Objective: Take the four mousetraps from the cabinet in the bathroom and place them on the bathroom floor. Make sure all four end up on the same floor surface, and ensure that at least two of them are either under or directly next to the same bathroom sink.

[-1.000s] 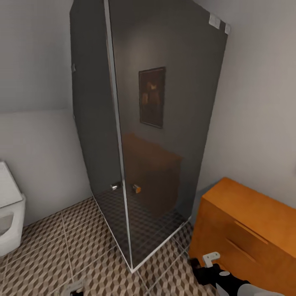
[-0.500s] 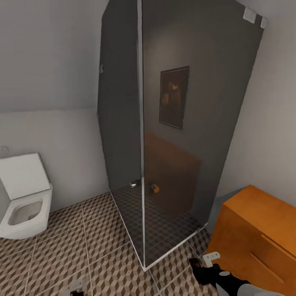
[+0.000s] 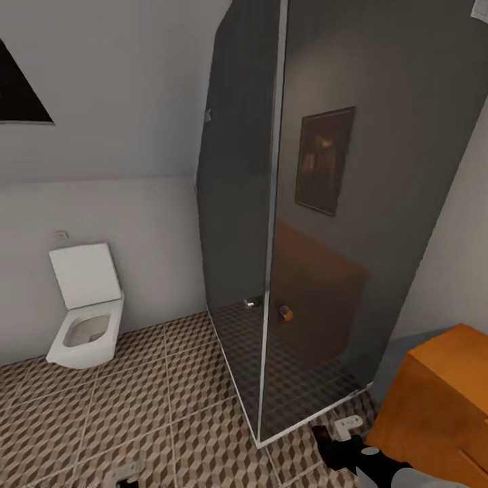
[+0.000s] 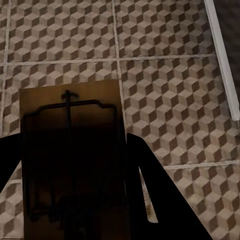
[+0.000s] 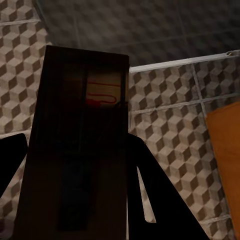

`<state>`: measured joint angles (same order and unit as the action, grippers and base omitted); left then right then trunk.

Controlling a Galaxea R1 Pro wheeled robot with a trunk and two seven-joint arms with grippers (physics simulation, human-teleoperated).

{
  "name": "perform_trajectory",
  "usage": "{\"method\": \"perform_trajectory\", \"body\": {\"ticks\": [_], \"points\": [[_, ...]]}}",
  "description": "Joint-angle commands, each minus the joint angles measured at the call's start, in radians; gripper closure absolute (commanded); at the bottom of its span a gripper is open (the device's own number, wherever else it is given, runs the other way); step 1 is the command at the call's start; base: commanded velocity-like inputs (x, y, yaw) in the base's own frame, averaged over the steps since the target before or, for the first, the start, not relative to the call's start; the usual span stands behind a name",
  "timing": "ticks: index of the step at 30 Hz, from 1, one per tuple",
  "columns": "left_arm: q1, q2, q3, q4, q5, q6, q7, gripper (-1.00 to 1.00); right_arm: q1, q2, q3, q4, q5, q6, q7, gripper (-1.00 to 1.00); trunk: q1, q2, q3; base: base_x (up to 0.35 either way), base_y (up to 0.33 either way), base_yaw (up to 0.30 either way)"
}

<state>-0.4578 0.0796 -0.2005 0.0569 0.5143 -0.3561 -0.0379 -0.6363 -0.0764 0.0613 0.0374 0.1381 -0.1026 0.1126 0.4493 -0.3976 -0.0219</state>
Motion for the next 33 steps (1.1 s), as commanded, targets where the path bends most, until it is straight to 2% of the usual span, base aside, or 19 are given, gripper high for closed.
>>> {"method": "perform_trajectory", "body": {"ticks": [1,33], "points": [[-0.002,-0.001,-0.008,0.004,0.006,-0.006,0.000,1.00,-0.002,0.000,0.005,0.004,0.005,-0.008,0.001,1.00,0.001,-0.002,-0.002,0.000,0.000,0.300],[-0.002,0.000,-0.008,0.004,0.006,-0.006,0.000,1.00,-0.002,0.000,0.006,0.004,0.005,-0.008,0.001,1.00,0.001,-0.002,-0.002,0.000,0.000,0.300]]}}
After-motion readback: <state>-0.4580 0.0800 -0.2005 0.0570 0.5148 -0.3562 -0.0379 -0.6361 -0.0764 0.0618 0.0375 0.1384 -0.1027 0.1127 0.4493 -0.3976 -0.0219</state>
